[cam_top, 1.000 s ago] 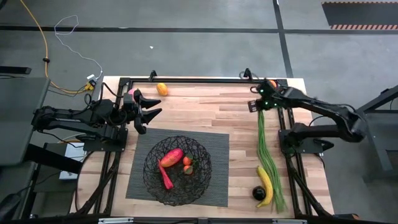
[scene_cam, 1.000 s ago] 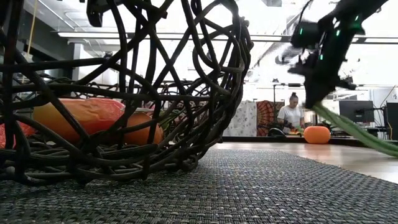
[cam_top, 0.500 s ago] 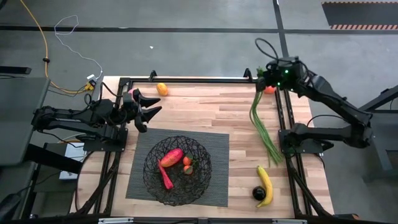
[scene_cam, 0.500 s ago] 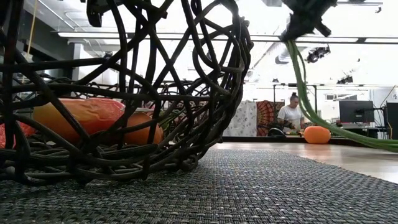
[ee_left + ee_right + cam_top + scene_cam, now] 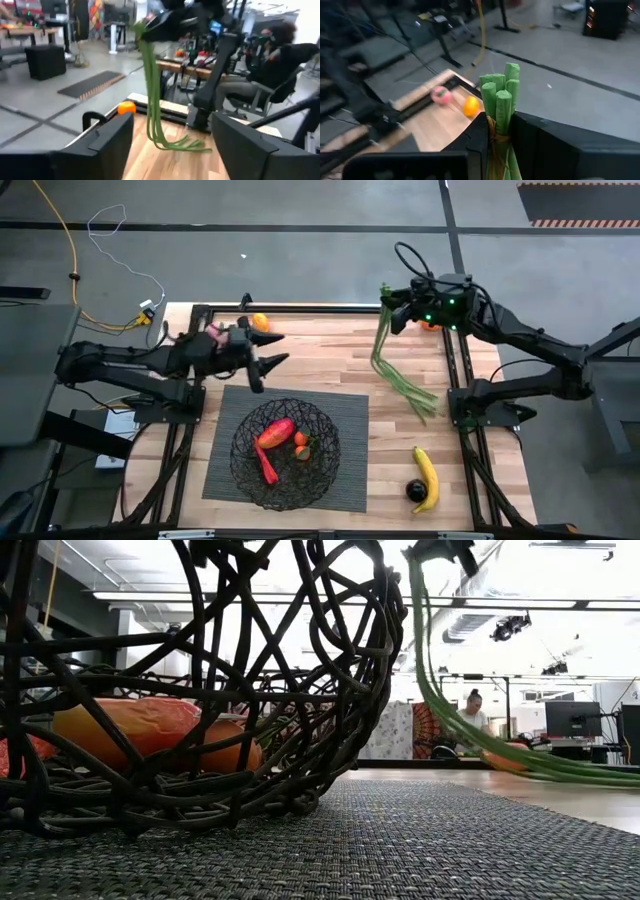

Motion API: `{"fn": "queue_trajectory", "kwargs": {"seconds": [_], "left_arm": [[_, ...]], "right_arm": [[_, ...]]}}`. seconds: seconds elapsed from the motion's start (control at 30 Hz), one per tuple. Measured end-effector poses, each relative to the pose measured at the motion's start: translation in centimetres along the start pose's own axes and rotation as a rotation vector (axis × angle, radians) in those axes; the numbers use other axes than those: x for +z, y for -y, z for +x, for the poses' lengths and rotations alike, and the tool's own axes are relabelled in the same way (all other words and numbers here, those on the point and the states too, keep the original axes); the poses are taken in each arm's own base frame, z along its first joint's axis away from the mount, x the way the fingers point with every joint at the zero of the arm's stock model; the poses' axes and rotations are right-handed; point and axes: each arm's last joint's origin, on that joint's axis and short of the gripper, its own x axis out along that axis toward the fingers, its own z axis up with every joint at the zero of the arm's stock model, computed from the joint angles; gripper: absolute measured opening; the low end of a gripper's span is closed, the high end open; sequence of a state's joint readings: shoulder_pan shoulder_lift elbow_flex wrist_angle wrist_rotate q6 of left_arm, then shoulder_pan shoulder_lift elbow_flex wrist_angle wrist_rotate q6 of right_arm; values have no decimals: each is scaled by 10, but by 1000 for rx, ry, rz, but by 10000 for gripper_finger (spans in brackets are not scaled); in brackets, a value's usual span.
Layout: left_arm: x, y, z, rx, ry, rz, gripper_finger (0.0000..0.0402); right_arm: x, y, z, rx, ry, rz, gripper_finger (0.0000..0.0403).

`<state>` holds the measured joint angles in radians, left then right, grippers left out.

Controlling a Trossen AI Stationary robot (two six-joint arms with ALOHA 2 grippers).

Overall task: Build produce basket
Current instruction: Put the green string beans into the black wire basket

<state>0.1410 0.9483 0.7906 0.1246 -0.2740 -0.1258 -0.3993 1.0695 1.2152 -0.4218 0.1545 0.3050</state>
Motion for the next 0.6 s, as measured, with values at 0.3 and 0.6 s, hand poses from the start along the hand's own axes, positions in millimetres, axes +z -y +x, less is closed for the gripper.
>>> {"fn": "queue_trajectory", "kwargs": {"seconds": [0.3, 0.6], "left_arm": [[26, -11, 48, -16, -21, -77, 343], [33, -3, 92, -102, -56, -81, 353]], "right_arm": [[14, -24, -6, 156, 174, 17, 45], [28, -40, -15, 277, 343, 54, 45]]}}
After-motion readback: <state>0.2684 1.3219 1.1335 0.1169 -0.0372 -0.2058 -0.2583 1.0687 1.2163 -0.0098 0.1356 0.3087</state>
